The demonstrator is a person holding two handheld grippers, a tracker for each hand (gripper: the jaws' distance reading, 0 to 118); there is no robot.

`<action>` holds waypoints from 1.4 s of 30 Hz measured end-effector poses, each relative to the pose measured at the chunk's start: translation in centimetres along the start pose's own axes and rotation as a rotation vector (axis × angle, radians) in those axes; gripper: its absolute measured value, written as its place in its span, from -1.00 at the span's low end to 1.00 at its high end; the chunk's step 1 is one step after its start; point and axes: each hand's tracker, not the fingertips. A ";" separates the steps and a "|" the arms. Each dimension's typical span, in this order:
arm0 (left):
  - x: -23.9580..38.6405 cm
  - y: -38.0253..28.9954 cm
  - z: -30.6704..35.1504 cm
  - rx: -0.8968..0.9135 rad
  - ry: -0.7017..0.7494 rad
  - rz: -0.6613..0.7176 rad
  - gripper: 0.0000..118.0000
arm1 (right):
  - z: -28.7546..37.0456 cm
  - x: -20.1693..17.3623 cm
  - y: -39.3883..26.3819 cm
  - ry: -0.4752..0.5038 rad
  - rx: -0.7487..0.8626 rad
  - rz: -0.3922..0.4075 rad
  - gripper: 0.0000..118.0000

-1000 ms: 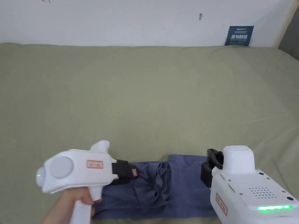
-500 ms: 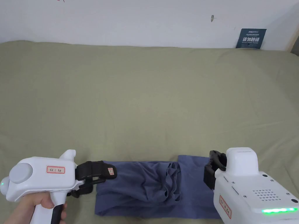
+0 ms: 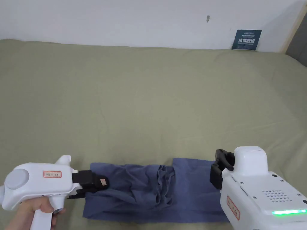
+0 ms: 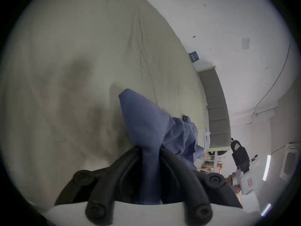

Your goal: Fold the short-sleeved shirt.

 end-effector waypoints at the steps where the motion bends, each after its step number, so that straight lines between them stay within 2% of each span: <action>1: 0.6 0.0 1.3 0.018 0.014 -0.010 -0.81 | 0.0 0.0 0.1 -0.002 0.003 0.001 -0.88; 5: 1.2 0.6 7.1 0.094 0.114 -0.031 -0.81 | 0.0 -0.2 0.5 0.010 0.018 -0.003 -0.88; 9: 1.9 0.7 12.7 0.181 0.283 -0.060 -0.81 | -0.1 -1.1 0.7 0.029 0.036 -0.005 -0.88; 11: 2.9 0.8 14.1 0.204 0.354 -0.056 -0.81 | -0.1 -1.5 0.7 0.040 0.043 -0.006 -0.88; 13: 4.2 0.5 14.2 0.214 0.397 -0.113 -0.81 | 0.0 -2.0 0.6 0.036 0.059 -0.003 -0.88; 16: 7.0 0.0 12.8 0.174 0.368 -0.152 -0.81 | 0.2 -2.3 0.7 0.028 0.077 0.008 -0.88; 18: 9.3 -0.6 11.0 0.153 0.373 -0.225 -0.81 | 0.6 -2.2 0.7 0.005 0.108 0.021 -0.88; 24: 15.4 -2.0 4.3 0.053 0.322 -0.348 -0.81 | 1.9 -1.3 0.9 -0.095 0.207 0.044 -0.88; 31: 18.3 -3.5 -6.0 -0.061 0.393 -0.452 -0.81 | 2.0 0.5 0.8 -0.123 0.189 0.023 -0.88; 32: 18.2 -3.6 -7.4 -0.067 0.393 -0.440 -0.73 | 2.0 0.6 0.7 -0.125 0.184 0.023 -0.88; 33: 18.2 -3.9 -8.9 -0.083 0.392 -0.445 -0.39 | 1.9 0.8 0.5 -0.129 0.179 0.021 -0.88; 34: 17.9 -3.9 -10.0 -0.091 0.385 -0.444 0.24 | 1.9 0.9 0.4 -0.132 0.172 0.018 -0.88; 35: 17.6 -3.8 -10.7 -0.106 0.353 -0.447 0.99 | 1.9 1.1 0.4 -0.130 0.163 0.015 -0.88; 36: 17.3 -3.7 -11.3 -0.128 0.292 -0.430 1.00 | 1.8 1.1 0.3 -0.130 0.154 0.013 -0.88; 38: 16.7 -4.1 -11.0 -0.122 0.230 -0.371 0.77 | 1.7 1.3 0.0 -0.130 0.146 0.010 -0.88; 40: 16.5 -3.8 -9.3 -0.051 0.195 -0.365 0.68 | 1.7 1.2 -0.1 -0.130 0.135 0.017 -0.88; 41: 16.4 -3.8 -8.5 -0.050 0.189 -0.353 0.51 | 1.7 1.2 -0.2 -0.128 0.131 0.018 -0.88; 42: 15.9 -3.7 -7.3 -0.026 0.165 -0.333 0.21 | 1.7 1.2 -0.2 -0.125 0.127 0.015 -0.88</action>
